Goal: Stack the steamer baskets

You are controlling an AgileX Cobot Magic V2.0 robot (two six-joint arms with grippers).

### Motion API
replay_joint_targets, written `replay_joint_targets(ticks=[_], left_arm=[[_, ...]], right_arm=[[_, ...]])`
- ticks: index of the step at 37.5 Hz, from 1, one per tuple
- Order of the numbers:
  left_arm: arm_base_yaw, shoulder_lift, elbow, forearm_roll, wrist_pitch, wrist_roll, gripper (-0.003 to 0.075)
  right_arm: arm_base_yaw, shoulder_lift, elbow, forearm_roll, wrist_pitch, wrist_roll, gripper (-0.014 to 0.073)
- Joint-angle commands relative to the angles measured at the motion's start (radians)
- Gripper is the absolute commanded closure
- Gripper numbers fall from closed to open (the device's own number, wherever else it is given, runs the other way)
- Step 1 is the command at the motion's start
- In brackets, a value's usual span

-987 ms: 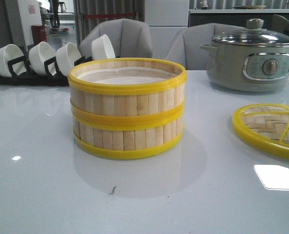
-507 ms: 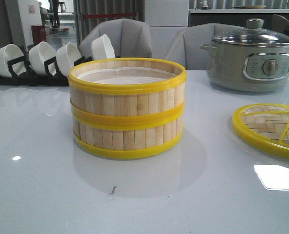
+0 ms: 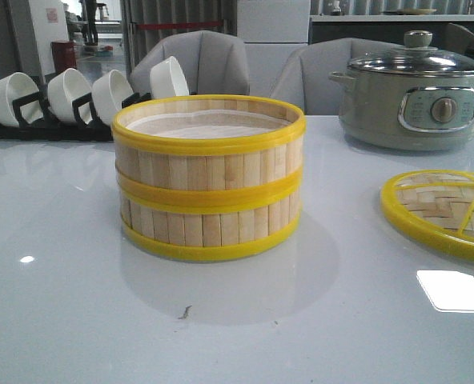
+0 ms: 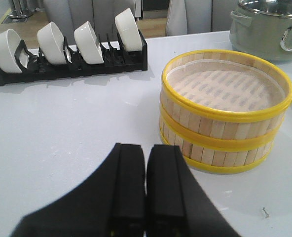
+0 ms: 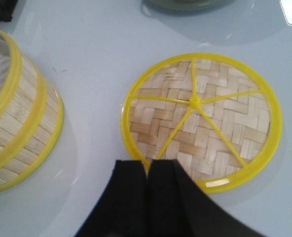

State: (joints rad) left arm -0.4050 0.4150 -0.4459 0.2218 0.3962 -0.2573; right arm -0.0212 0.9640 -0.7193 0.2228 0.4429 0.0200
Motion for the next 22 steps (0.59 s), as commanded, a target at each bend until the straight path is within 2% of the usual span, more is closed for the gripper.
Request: replay_joint_targets(ticks=[1, 12, 22], left_arm=[[0.002, 0.007, -0.028, 0.002, -0.084, -0.007, 0.0633], [0.002, 0.007, -0.028, 0.002, -0.084, -0.007, 0.0633], [0.002, 0.007, -0.028, 0.002, -0.084, -0.007, 0.0633]], right_arm=[[0.001, -0.009, -0.038, 0.01, -0.06, -0.004, 0.0545], [0.001, -0.009, -0.038, 0.01, -0.026, -0.004, 0.0529], [0.001, -0.009, -0.038, 0.01, -0.021, -0.004, 0.0261]])
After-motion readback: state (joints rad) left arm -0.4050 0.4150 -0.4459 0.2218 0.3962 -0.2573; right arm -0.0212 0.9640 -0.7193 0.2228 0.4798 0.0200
